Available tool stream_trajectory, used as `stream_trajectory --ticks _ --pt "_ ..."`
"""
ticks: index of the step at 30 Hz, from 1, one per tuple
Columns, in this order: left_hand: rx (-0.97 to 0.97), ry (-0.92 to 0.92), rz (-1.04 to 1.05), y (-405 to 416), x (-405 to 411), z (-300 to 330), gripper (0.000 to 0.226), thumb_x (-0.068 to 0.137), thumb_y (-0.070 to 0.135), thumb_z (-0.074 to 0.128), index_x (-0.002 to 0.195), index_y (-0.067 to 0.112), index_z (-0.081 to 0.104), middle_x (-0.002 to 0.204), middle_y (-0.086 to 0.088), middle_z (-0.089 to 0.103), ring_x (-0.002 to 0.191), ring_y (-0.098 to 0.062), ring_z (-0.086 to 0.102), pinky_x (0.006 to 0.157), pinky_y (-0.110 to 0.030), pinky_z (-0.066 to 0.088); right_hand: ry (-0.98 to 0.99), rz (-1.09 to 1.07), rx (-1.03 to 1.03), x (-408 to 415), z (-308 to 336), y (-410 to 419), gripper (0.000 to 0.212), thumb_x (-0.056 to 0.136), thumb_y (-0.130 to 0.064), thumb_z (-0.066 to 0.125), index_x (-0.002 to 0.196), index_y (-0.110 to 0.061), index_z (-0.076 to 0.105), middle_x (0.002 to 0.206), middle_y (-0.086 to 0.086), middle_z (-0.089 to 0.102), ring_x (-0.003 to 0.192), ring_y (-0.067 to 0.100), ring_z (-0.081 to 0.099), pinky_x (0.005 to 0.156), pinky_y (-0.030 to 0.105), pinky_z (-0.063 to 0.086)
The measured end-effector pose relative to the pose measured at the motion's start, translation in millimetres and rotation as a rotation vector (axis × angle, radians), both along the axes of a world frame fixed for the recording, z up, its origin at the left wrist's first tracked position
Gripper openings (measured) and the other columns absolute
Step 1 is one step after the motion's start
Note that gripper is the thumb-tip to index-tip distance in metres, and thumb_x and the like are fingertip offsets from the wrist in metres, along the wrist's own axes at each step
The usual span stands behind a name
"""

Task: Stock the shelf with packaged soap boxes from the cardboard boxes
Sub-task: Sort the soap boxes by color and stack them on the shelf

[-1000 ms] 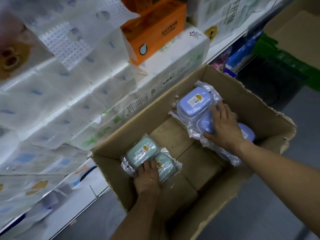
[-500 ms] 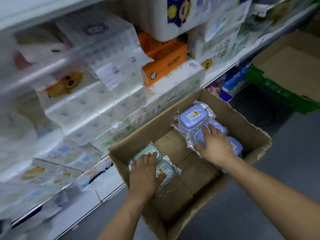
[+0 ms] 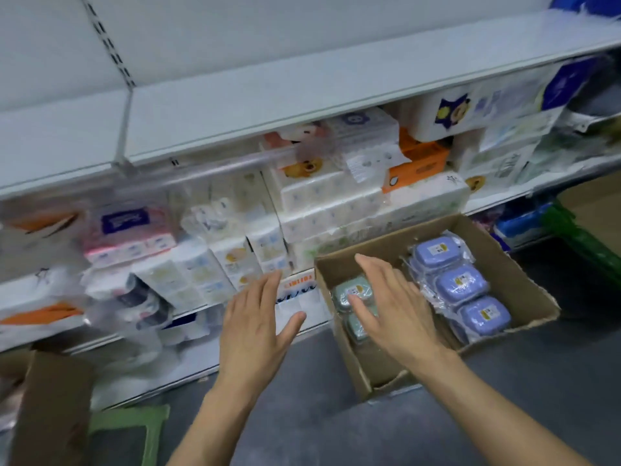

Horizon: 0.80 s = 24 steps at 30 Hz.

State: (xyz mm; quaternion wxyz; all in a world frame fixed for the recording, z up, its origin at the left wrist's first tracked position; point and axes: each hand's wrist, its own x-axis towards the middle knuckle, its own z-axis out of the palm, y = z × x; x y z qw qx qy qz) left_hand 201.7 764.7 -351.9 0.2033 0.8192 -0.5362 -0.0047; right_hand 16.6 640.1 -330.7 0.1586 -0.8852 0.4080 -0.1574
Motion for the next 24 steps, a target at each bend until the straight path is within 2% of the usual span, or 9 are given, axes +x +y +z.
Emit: stream_trajectory --ticks 3,7,10,14,18,22,24 --pt "-0.009 -0.045 0.091 45.4 36.3 10.4 0.069 0.087 0.060 0.043 0.142 0.018 0.042 0.134 -0.003 0.054 0.119 -0.026 0.052 0.099 -0.045 0.044 -0.003 0.113 -0.044 45.9 14.6 36.0 0.061 0.088 -0.048 0.036 0.143 -0.022 0.039 0.139 0.000 0.049 0.123 0.021 0.049 0.093 0.036 0.043" --pt "-0.001 -0.076 0.208 122.4 91.8 17.1 0.073 0.086 0.063 0.042 0.142 0.017 0.043 0.134 -0.005 0.055 0.119 -0.027 0.053 0.097 -0.045 0.046 0.001 0.260 -0.072 120.2 21.7 92.9 0.060 0.091 -0.043 0.053 0.145 -0.021 0.038 0.142 0.001 0.047 0.126 0.022 0.048 0.097 0.040 0.042" --pt "-0.007 -0.071 0.281 192.0 140.4 15.0 0.072 0.085 0.062 0.045 0.142 0.018 0.044 0.135 -0.004 0.055 0.120 -0.025 0.053 0.098 -0.042 0.046 -0.004 0.350 -0.057 185.1 18.5 145.2 0.062 0.092 -0.042 0.056 0.146 -0.021 0.036 0.145 0.001 0.044 0.129 0.024 0.045 0.099 0.041 0.041" --pt "0.055 -0.033 0.354 291.4 214.6 -0.4 0.075 0.086 0.063 0.046 0.144 0.014 0.044 0.137 -0.008 0.054 0.122 -0.029 0.054 0.099 -0.046 0.047 -0.026 0.426 0.006 276.8 6.3 232.8 0.058 0.094 -0.041 0.053 0.146 -0.022 0.036 0.148 -0.001 0.041 0.132 0.023 0.042 0.100 0.040 0.040" --pt "0.102 0.033 0.435 385.3 289.7 -19.9 0.076 0.084 0.064 0.041 0.143 0.017 0.044 0.138 -0.006 0.054 0.122 -0.028 0.054 0.097 -0.045 0.047 -0.042 0.483 0.084 364.8 -23.1 319.5 0.057 0.092 -0.039 0.054 0.144 -0.018 0.041 0.141 0.003 0.047 0.126 0.025 0.048 0.094 0.038 0.045" --pt "0.209 0.134 0.507 476.4 361.4 -46.7 0.078 0.082 0.067 0.041 0.143 0.019 0.043 0.139 -0.004 0.052 0.124 -0.028 0.052 0.098 -0.043 0.047 0.027 0.504 0.268 440.7 -49.9 394.8 0.058 0.096 -0.038 0.052 0.148 -0.026 0.030 0.144 0.000 0.041 0.129 0.023 0.043 0.095 0.036 0.044" --pt "0.251 0.199 0.558 515.6 394.3 -60.8 0.073 0.084 0.062 0.050 0.145 0.023 0.040 0.140 -0.001 0.050 0.127 -0.026 0.049 0.098 -0.042 0.045 0.098 0.511 0.326 472.8 -63.3 421.2 0.060 0.095 -0.037 0.053 0.149 -0.029 0.026 0.144 0.002 0.041 0.128 0.025 0.044 0.093 0.039 0.046"
